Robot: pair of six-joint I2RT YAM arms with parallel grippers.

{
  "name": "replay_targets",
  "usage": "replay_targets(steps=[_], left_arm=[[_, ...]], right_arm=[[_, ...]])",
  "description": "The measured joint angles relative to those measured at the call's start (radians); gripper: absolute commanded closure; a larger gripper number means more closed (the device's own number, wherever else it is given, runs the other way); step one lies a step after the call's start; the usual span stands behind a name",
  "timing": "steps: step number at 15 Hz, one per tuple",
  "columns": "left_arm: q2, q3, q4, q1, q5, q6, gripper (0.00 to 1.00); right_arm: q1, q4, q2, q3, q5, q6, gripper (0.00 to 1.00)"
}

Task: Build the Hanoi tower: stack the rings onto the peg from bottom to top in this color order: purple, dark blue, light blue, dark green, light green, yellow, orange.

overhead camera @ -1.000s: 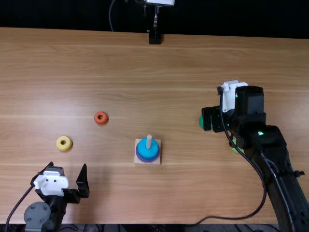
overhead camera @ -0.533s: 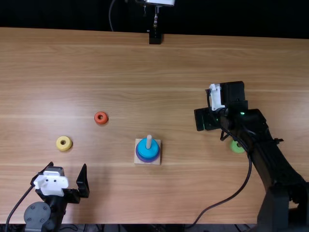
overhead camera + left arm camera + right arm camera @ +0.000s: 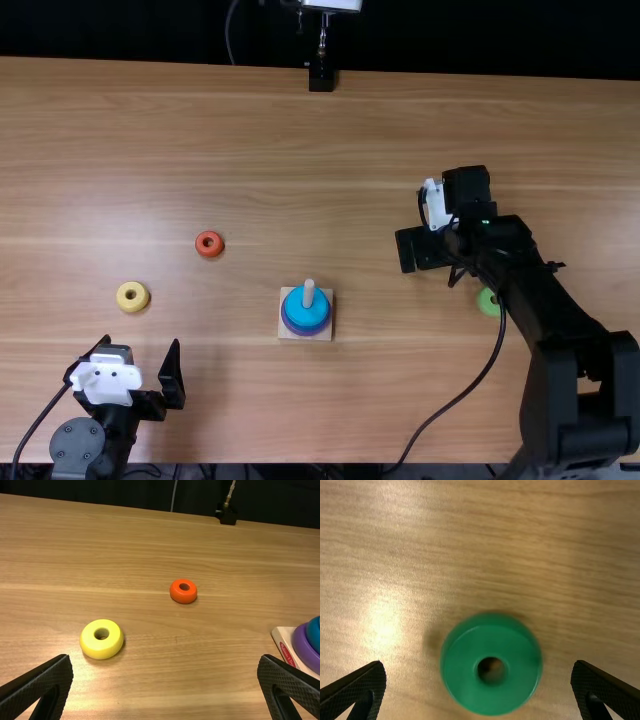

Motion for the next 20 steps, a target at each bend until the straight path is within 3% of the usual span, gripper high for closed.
replay_targets(steps=[15,16,17,18,19,20], left_arm=[[0.000,0.000,0.001,0.000,0.001,0.000,0.00],[0.000,0.000,0.001,0.000,0.001,0.000,0.00],[0.000,0.000,0.001,0.000,0.002,0.000,0.00],[0.000,0.000,0.001,0.000,0.002,0.000,0.00],[0.000,0.000,0.001,0.000,0.002,0.000,0.00],[0.000,0.000,0.001,0.000,0.002,0.000,0.00]], right_arm=[[0.000,-0.039,0.077,0.033,0.000,0.001,0.01],[0.000,-0.039,0.077,0.033,0.000,0.001,0.38],[0.000,-0.039,0.077,0.033,0.001,0.000,0.68],[0.000,-0.039,0.077,0.034,0.001,0.000,0.89],[-0.001,-0.038,0.077,0.033,0.000,0.000,1.00],[-0.002,-0.039,0.077,0.033,0.000,0.000,1.00]])
